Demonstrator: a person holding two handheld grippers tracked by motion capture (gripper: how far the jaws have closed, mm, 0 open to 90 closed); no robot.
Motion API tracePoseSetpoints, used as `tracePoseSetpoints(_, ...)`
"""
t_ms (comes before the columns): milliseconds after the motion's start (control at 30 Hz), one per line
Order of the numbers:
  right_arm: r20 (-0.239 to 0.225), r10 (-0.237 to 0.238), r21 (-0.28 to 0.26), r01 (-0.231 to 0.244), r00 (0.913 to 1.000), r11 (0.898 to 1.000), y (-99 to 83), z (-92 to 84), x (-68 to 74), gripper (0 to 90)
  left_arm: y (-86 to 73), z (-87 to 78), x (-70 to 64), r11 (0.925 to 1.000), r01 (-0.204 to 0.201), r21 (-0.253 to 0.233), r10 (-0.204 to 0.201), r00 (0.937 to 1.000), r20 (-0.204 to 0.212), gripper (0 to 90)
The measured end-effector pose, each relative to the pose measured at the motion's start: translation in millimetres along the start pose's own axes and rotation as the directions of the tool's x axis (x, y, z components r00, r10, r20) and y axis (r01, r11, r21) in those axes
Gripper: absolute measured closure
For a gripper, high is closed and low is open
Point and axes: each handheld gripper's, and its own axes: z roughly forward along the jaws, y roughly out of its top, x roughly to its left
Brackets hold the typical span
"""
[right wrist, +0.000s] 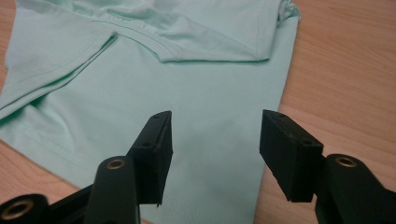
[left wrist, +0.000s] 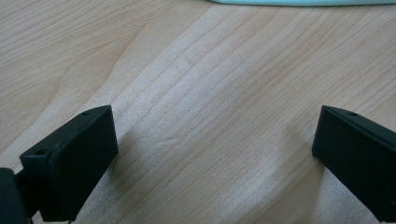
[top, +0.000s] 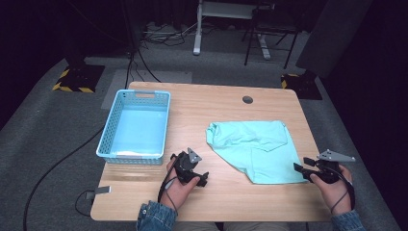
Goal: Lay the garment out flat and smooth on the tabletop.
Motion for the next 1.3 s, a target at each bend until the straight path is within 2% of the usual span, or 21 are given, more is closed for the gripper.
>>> tracePoseSetpoints(167, -0.03, -0.051, 0.014, 0.052, 0.9982, 0.999, 10.3, 14.6, 9.0, 40.6, 0.1, 0.1, 0.0, 1.0, 0.0, 0.0, 0.0, 1.0, 0.0, 0.1)
tracePoseSetpoints(333, -0.07, -0.074, 0.029, 0.076, 0.9948, 0.997, 16.3, 35.5, 14.7, 35.6, 0.2, 0.1, 0.0, 1.0, 0.0, 0.0, 0.0, 1.0, 0.0, 0.0)
tracePoseSetpoints(467, -0.084, -0.095, 0.063, 0.1, 0.992, 0.993, 17.6, 54.0, 10.1, 32.8, 0.2, 0.0, -0.1, 1.0, -0.001, 0.0, 0.001, 1.0, -0.002, 0.1)
tracePoseSetpoints(600, -0.082, -0.085, 0.102, 0.094, 0.993, 0.99, 13.9, 64.8, 4.0, 33.0, 0.2, -0.1, -0.1, 1.0, -0.001, 0.001, 0.001, 1.0, -0.002, 0.1)
tracePoseSetpoints(667, -0.082, -0.07, 0.079, 0.076, 0.9942, 0.994, 10.2, 65.8, 3.7, 32.5, 0.3, -0.1, -0.2, 1.0, -0.001, 0.001, 0.001, 1.0, -0.002, 0.1)
tracePoseSetpoints(733, -0.07, -0.076, 0.067, 0.08, 0.9947, 0.995, 7.1, 64.6, 5.2, 32.5, 0.3, -0.1, -0.2, 1.0, -0.001, 0.002, 0.001, 1.0, -0.003, 0.2)
tracePoseSetpoints(833, -0.047, -0.055, 0.044, 0.057, 0.9974, 0.997, 1.3, 61.6, 13.3, 32.0, 0.8, 0.3, -0.6, 1.0, -0.005, 0.002, 0.005, 1.0, 0.001, 0.5)
tracePoseSetpoints(900, -0.038, -0.045, 0.029, 0.046, 0.9982, 0.999, -3.3, 59.4, 21.4, 28.6, 0.9, 0.2, -0.7, 1.0, -0.004, 0.002, 0.004, 1.0, 0.0, 0.5)
tracePoseSetpoints(1033, -0.053, -0.063, 0.043, 0.066, 0.9966, 0.997, -5.1, 54.6, 29.1, 26.2, 1.0, -0.1, -2.0, 1.0, -0.001, -0.003, 0.001, 1.0, -0.002, 2.0)
tracePoseSetpoints(1167, -0.04, -0.064, 0.013, 0.065, 0.9971, 0.998, 0.3, 49.0, 21.9, 24.3, 1.7, -1.0, -3.5, 1.0, 0.003, -0.005, -0.003, 1.0, -0.005, 4.8)
tracePoseSetpoints(1300, -0.015, -0.069, 0.024, 0.069, 0.9975, 0.997, 4.0, 47.4, 8.1, 21.8, 4.9, -3.8, -6.9, 1.0, 0.002, -0.005, -0.002, 1.0, 0.006, 5.6)
